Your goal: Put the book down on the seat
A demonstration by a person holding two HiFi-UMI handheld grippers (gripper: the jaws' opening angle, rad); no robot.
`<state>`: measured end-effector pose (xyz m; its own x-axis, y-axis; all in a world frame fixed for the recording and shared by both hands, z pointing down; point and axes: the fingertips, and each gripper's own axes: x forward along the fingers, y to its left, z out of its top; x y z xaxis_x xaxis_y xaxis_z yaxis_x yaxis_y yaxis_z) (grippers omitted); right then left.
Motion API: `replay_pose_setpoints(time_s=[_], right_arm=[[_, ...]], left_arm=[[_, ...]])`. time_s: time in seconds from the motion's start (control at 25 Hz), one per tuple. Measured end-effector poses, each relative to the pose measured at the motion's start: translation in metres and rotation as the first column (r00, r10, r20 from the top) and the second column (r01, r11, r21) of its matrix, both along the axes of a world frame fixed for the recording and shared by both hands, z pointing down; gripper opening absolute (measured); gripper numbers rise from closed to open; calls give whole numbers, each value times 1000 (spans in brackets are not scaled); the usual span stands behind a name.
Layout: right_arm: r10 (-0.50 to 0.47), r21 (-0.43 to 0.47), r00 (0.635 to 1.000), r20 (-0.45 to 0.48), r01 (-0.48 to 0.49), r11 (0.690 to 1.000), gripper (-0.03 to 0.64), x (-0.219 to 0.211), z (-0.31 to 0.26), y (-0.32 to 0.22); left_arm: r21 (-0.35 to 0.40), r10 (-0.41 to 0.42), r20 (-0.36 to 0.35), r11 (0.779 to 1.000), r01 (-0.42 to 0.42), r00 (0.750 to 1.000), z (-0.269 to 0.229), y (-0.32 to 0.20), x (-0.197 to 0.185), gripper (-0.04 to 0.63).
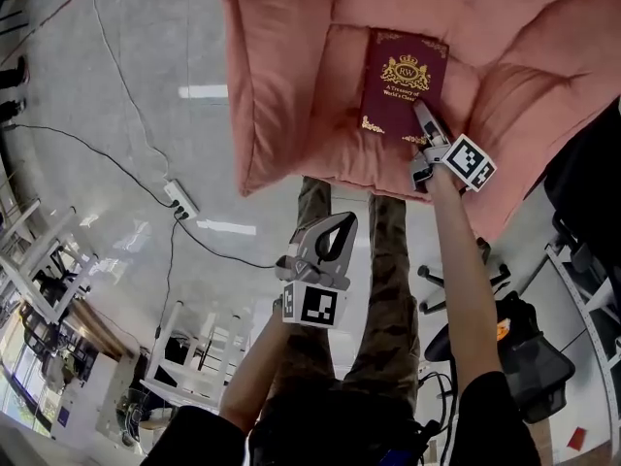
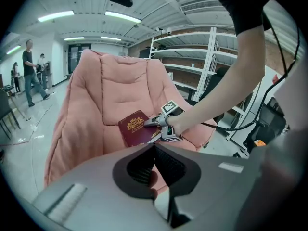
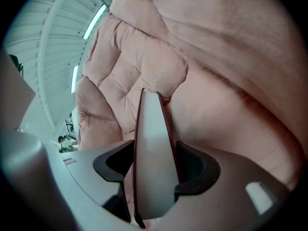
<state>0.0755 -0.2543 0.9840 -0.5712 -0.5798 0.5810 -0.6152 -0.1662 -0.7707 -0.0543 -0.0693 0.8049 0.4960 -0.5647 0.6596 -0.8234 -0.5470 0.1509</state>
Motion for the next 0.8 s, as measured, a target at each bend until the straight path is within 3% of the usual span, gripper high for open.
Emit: replay_pose_setpoints(time_s=[0.2,0.32,0.52,0.68,0.8], right_arm=[[-59,-36,981,-185,53,998,322,20,14,17],[-139,-88,941,-308,118,989,271,24,28,39],[-146,-60,945,-291,134,989,268,22,21,65],[-178,16,912,-369,198,980,268,16,-3,89],[-233,57,885,-402,278,959,259,0,-21,106]], left_arm=[[-6,-23,-37,1000,23,999,-2,5,11,-3],[-3,-3,-30,1000,3,1000,-3,6,7,-3],[-5,-18,-43,1000,18,999,2,9,8,-3],[-62,-113,-80,992,108,990,9,13,0,-3],[-60,-128,-75,990,124,989,13,10,-5,-3]])
